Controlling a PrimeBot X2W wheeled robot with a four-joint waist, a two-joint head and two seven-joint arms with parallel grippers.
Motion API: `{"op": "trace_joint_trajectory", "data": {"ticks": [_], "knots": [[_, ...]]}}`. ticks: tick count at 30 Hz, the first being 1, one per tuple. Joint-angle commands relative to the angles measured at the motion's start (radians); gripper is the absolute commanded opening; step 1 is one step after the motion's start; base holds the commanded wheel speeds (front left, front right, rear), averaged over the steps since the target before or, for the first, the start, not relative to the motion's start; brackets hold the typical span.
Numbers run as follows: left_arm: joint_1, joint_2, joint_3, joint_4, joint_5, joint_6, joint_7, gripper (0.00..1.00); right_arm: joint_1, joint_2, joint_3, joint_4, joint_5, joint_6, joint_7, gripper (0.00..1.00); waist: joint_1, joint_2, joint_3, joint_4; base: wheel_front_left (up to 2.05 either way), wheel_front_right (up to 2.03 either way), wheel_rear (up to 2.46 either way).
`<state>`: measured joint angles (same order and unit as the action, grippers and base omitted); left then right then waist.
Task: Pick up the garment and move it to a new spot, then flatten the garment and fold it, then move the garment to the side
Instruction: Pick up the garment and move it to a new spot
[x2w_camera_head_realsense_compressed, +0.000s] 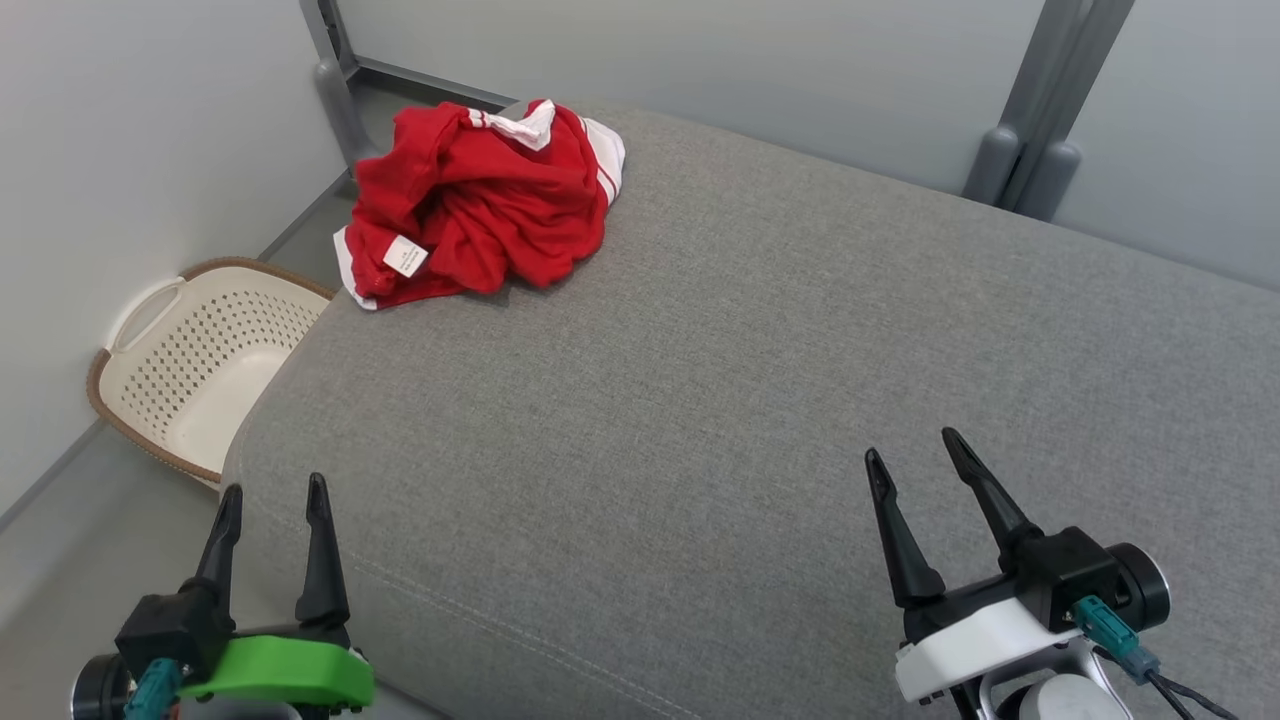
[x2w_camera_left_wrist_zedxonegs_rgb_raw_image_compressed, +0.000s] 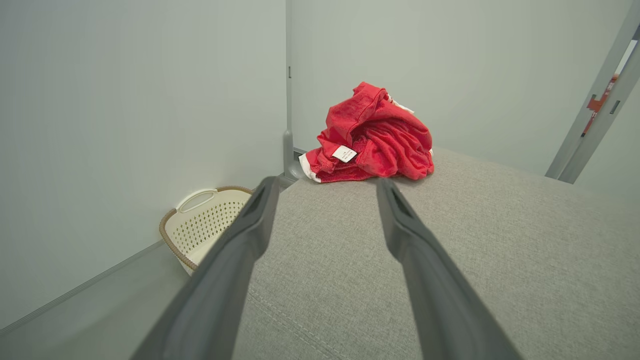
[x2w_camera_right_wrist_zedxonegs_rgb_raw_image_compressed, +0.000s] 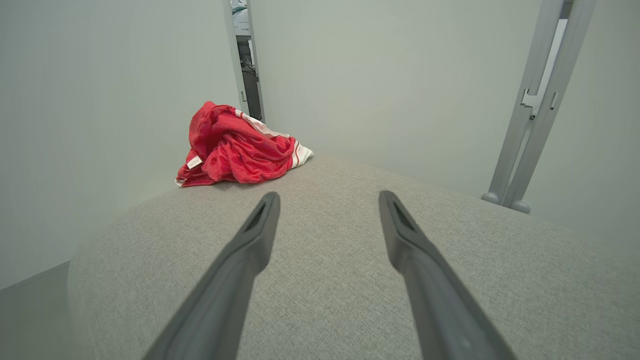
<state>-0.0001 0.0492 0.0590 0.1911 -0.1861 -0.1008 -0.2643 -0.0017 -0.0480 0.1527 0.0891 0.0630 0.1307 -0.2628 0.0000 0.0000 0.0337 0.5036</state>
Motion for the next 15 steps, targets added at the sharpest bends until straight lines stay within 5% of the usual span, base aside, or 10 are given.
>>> {"op": "trace_joint_trajectory", "data": {"ticks": [1,8,15], "knots": [[-0.033,0.002,0.000,0.000,-0.006,-0.004,0.000,1.00,-0.013,-0.004,0.001,-0.004,-0.012,0.000,-0.003,1.00,0.0000,0.0000,0.031,-0.018,0.00,0.00,0.00],[-0.193,0.006,0.012,0.049,0.033,-0.019,0.000,1.00,-0.065,-0.004,0.006,-0.004,-0.070,0.000,-0.003,1.00,0.0000,0.0000,0.134,-0.056,0.00,0.00,0.00],[-0.473,0.087,-0.004,0.189,0.054,-0.030,0.000,1.00,-0.126,-0.048,0.013,-0.014,-0.108,0.000,-0.003,1.00,0.0000,0.0000,0.251,-0.088,0.00,0.00,0.00]]}}
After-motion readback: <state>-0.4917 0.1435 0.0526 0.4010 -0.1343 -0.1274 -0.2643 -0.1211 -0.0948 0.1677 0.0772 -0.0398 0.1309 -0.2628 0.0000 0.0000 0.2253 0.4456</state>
